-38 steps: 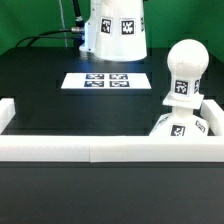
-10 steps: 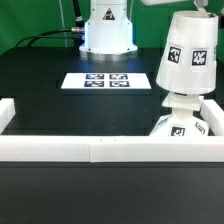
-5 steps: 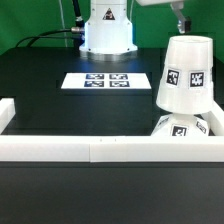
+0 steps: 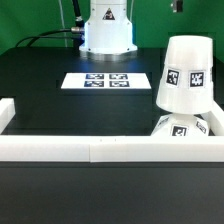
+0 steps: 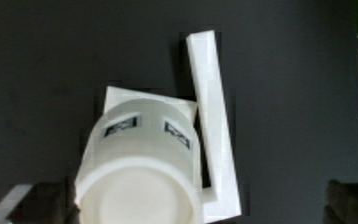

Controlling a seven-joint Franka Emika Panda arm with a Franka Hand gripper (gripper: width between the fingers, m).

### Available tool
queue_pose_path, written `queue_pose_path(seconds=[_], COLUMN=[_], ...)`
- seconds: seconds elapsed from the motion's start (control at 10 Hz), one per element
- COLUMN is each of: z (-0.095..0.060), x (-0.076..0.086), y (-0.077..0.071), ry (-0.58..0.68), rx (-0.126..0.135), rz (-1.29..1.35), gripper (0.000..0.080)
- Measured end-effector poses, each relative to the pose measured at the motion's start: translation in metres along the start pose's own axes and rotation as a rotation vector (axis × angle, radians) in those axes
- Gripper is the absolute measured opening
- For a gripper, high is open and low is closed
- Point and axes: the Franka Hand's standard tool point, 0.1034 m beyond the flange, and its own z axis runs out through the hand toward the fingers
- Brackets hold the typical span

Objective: Assemble lamp

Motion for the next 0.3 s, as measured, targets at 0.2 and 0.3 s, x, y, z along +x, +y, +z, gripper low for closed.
queue_pose_path(seconds=[0.2, 0.3], z=[0.0031, 0.0034], x=[0.0025, 0.0022], y=[0.0036, 0.0032], ry=[-0.005, -0.005], rx=[0.002, 0.002], rz=[-0.005, -0.005], gripper=[0.0698, 0.0698])
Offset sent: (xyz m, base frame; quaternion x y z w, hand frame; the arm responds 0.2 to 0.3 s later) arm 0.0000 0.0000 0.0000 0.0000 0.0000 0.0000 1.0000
